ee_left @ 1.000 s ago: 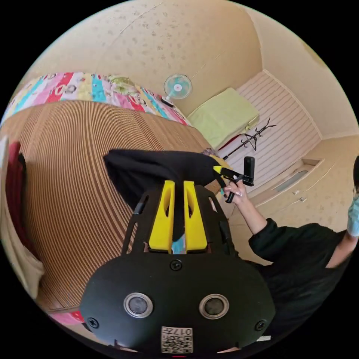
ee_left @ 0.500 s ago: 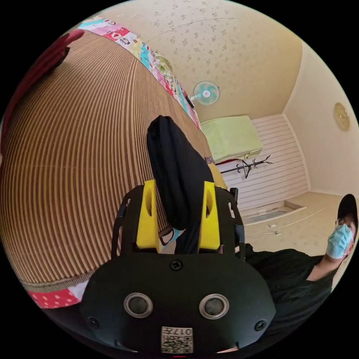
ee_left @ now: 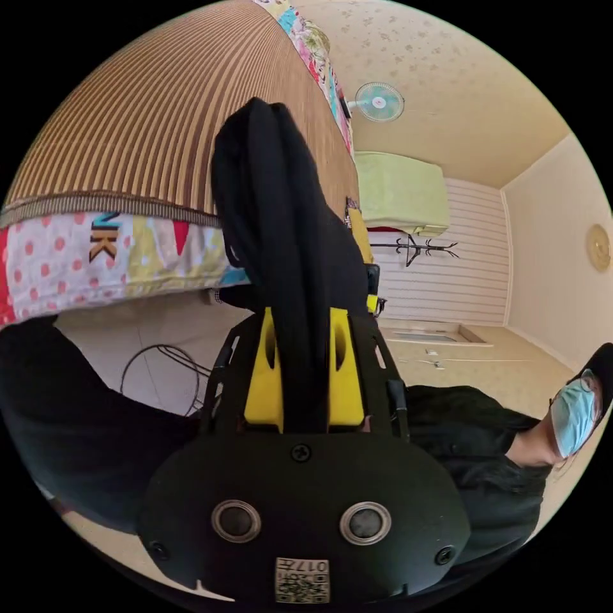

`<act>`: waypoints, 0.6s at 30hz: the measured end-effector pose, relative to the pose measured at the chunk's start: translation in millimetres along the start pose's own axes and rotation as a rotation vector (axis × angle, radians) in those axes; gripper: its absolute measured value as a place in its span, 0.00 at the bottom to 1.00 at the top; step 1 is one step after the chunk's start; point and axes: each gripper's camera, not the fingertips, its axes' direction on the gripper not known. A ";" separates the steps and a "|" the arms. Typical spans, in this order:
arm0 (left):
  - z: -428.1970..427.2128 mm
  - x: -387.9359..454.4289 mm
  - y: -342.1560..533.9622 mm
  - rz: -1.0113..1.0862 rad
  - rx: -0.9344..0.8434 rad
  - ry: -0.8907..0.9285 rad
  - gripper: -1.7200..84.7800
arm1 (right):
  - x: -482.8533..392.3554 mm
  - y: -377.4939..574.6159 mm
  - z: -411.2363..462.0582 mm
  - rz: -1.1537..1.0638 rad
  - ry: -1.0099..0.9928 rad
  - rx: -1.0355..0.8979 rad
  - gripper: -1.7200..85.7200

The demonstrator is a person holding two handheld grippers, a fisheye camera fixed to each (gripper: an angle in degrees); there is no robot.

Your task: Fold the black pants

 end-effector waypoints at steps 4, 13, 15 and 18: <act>-42.1 61.8 30.6 0.106 0.109 -0.047 0.14 | -71.9 -38.6 38.2 -0.181 -0.106 -0.054 0.18; -262.9 164.3 63.2 0.389 0.648 -0.315 0.16 | -222.2 -205.8 236.6 -0.635 -0.086 -0.220 0.17; -322.3 140.4 44.3 0.293 0.722 -0.423 0.20 | -203.7 -247.4 288.8 -0.565 -0.007 -0.217 0.17; -374.5 61.7 38.0 0.020 0.796 -0.407 0.21 | -134.6 -293.9 353.5 -0.411 0.287 -0.195 0.17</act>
